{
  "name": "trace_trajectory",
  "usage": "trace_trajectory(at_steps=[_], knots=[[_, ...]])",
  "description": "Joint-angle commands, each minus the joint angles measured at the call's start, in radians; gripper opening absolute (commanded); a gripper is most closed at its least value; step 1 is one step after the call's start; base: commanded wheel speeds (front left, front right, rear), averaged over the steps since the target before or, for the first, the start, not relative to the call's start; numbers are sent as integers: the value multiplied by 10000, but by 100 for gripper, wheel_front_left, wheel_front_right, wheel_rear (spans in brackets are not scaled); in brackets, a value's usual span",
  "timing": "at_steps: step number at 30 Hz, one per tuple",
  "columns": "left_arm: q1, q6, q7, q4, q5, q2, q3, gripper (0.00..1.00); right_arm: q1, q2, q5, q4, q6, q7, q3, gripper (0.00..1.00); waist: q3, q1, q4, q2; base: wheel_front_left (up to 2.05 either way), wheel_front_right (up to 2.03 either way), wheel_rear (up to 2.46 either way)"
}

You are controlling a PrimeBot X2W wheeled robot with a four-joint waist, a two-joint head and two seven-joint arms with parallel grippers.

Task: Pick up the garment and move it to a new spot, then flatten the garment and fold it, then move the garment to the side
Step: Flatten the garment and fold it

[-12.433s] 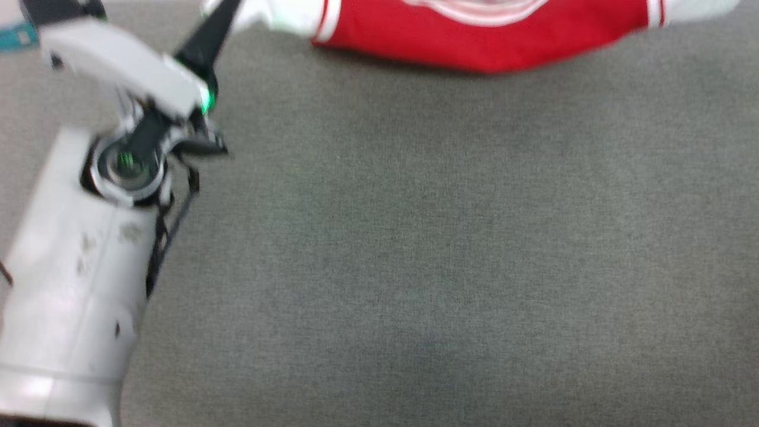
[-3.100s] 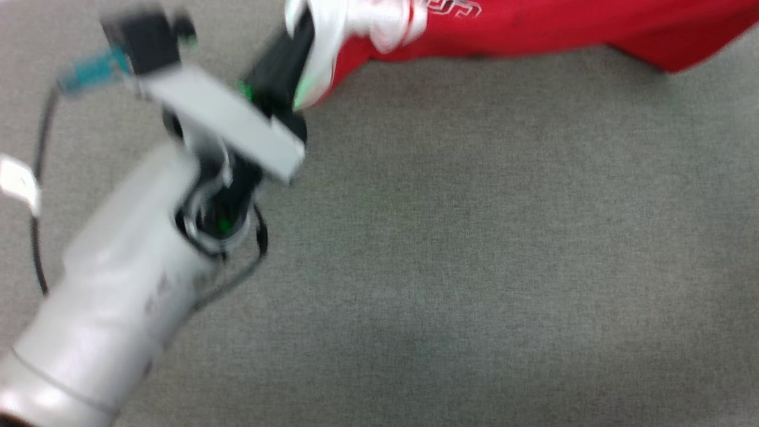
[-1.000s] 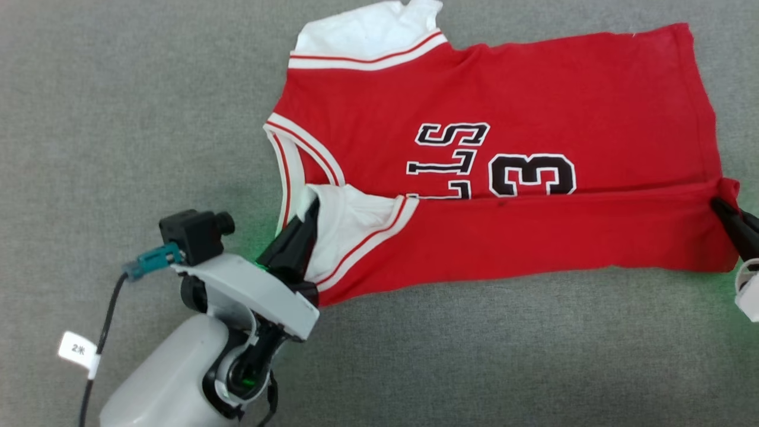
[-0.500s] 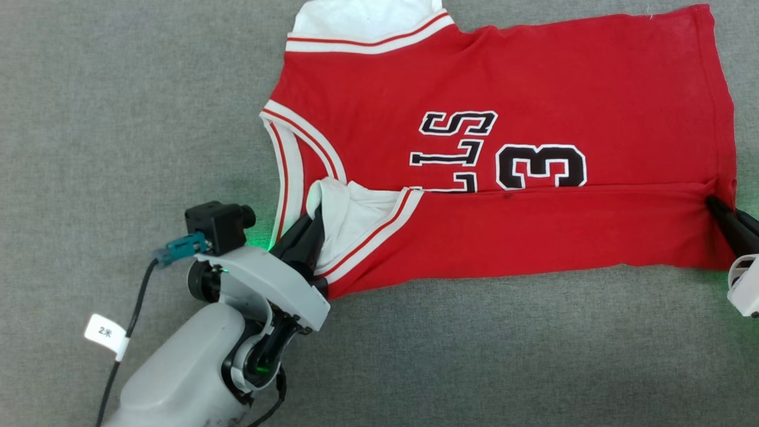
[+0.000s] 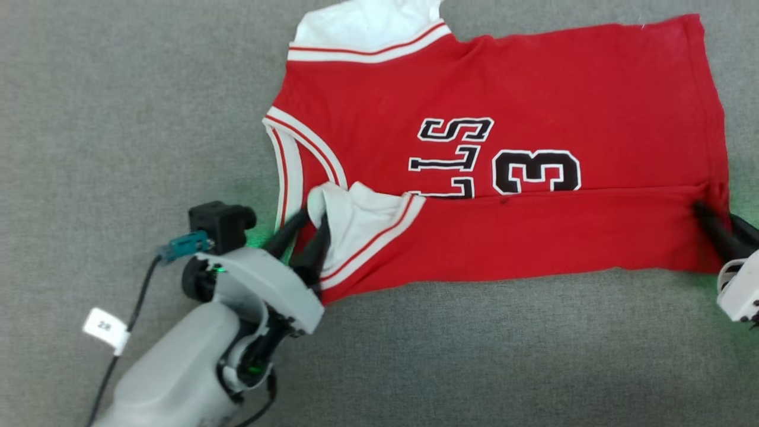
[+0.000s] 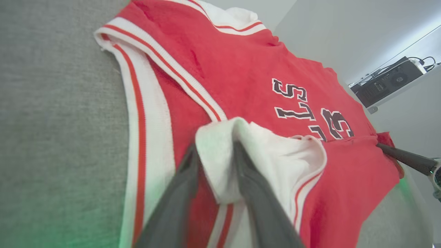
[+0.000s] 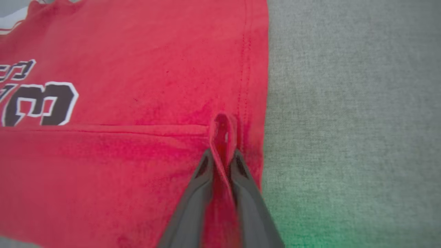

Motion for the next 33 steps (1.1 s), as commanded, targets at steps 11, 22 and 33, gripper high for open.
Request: trace_trajectory(at_steps=[11,22,33], knots=[[946,1684,1955,-3124,121,2546,77,100,754,-217,59,-962,-11,-360,-604,100,-1010,0,71,0,0,0,0],[1655,4431,4998,-6704,-693,4076,-11,100,1060,89,-497,-2410,-11,70,-1532,100,-583,0,-197,0,0,0,0],[1406,4585,5216,-5843,-855,3895,83,100,898,508,-970,-3170,-11,604,-1597,100,0,0,-600,0,0,0,0]])
